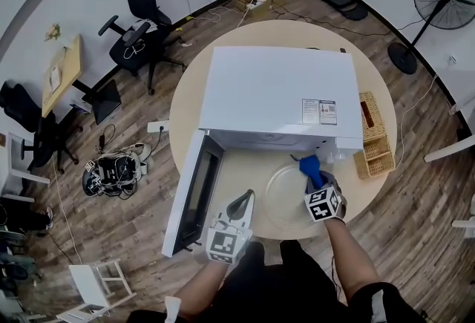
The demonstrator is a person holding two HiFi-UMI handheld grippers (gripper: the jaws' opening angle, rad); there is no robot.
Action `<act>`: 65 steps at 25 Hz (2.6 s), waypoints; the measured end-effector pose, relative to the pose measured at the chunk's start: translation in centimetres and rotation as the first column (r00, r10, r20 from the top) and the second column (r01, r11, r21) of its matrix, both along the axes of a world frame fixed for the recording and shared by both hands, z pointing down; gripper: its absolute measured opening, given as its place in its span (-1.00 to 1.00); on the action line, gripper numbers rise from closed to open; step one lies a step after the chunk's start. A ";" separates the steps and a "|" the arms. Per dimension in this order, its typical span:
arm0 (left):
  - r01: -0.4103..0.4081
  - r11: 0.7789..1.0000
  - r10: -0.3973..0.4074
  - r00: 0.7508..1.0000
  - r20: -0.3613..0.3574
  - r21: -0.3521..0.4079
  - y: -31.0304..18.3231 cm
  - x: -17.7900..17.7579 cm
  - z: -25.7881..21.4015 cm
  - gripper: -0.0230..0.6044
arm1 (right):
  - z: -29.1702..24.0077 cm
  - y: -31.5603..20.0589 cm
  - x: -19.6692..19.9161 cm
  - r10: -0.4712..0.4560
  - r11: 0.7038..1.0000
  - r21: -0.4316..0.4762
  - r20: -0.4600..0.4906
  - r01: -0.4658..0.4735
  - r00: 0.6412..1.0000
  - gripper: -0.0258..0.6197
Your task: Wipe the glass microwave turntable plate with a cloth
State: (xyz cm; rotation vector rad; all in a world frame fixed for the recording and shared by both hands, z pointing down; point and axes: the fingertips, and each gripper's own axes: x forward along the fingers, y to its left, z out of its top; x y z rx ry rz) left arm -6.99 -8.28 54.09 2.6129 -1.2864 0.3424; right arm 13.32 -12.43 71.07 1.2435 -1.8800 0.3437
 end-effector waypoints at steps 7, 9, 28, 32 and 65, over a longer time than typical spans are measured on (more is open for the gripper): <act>0.053 0.998 -0.053 0.999 -0.010 -0.020 -0.1 -1.6 0.3 -0.91 | 0.1 0.3 1.5 0.044 0.999 0.032 0.005 -0.045 0.999 -0.69; 0.041 0.999 -0.041 0.999 -0.001 -0.015 0.1 -1.9 0.2 -0.91 | -0.5 0.5 1.1 0.039 0.998 0.044 0.013 -0.040 0.999 -0.69; 0.038 0.998 -0.039 0.999 -0.007 -0.047 2.9 -3.5 0.3 -0.91 | -3.2 7.1 -15.0 -0.270 0.960 -0.015 0.200 0.279 0.942 -0.69; 0.044 0.998 -0.044 0.999 0.000 -0.048 3.3 -3.9 0.5 -0.91 | -1.1 8.2 -16.3 -0.306 0.940 -0.096 0.194 0.328 0.932 -0.69; -0.080 0.997 0.080 0.996 0.040 -0.006 1.8 1.0 0.4 -0.91 | 0.4 4.2 -6.5 -0.088 0.990 -0.099 0.108 0.098 0.990 -0.69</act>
